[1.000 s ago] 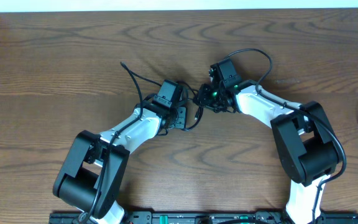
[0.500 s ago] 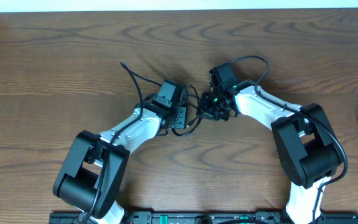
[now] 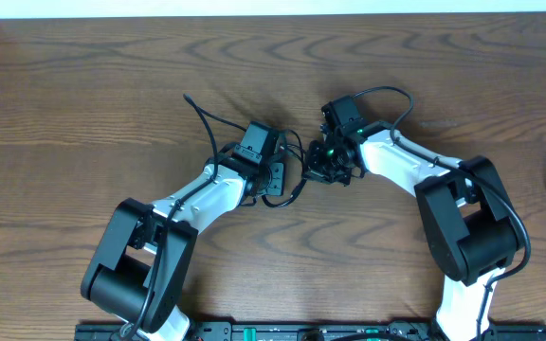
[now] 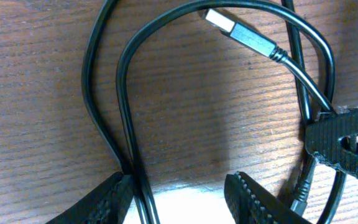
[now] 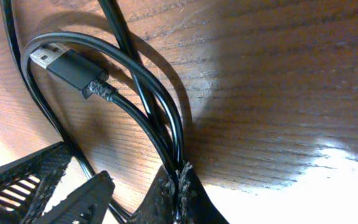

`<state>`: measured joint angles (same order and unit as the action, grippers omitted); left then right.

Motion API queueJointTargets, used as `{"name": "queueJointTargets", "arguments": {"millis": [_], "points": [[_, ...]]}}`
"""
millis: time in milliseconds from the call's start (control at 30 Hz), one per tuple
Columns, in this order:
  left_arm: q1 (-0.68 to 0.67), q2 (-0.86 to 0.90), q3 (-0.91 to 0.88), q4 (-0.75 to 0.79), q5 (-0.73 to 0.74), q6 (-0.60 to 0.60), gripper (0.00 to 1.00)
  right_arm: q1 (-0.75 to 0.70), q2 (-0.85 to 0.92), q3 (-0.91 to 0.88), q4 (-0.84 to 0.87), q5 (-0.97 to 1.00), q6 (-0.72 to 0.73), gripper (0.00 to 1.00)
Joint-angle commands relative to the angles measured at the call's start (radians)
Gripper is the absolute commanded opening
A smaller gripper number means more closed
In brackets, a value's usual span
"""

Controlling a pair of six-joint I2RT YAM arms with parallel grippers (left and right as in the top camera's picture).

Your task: Untangle cables

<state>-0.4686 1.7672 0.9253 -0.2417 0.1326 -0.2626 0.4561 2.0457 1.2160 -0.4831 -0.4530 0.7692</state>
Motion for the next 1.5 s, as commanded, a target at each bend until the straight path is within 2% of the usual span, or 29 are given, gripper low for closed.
{"name": "queueJointTargets", "arguments": {"millis": [0,400,667,1100,1300,1467], "points": [[-0.008,-0.037,-0.002,0.0,0.043,0.024,0.53,-0.021,0.165,-0.103,-0.062,0.235,-0.024,0.01],[-0.008,-0.317,0.004,-0.005,0.029,0.045,0.53,-0.023,0.165,-0.103,-0.027,0.242,-0.027,0.01],[-0.005,-0.407,0.004,-0.081,-0.152,0.044,0.53,-0.042,0.135,-0.089,-0.008,0.251,-0.154,0.01],[-0.003,-0.41,0.003,-0.106,-0.148,0.04,0.53,-0.137,-0.211,0.154,-0.304,0.406,-0.338,0.01],[-0.003,-0.41,0.002,-0.13,-0.144,0.04,0.53,-0.179,-0.375,0.245,-0.41,0.425,-0.36,0.01],[-0.004,-0.41,0.002,-0.141,-0.131,0.037,0.53,-0.207,-0.463,0.265,-0.434,0.43,-0.367,0.01]]}}
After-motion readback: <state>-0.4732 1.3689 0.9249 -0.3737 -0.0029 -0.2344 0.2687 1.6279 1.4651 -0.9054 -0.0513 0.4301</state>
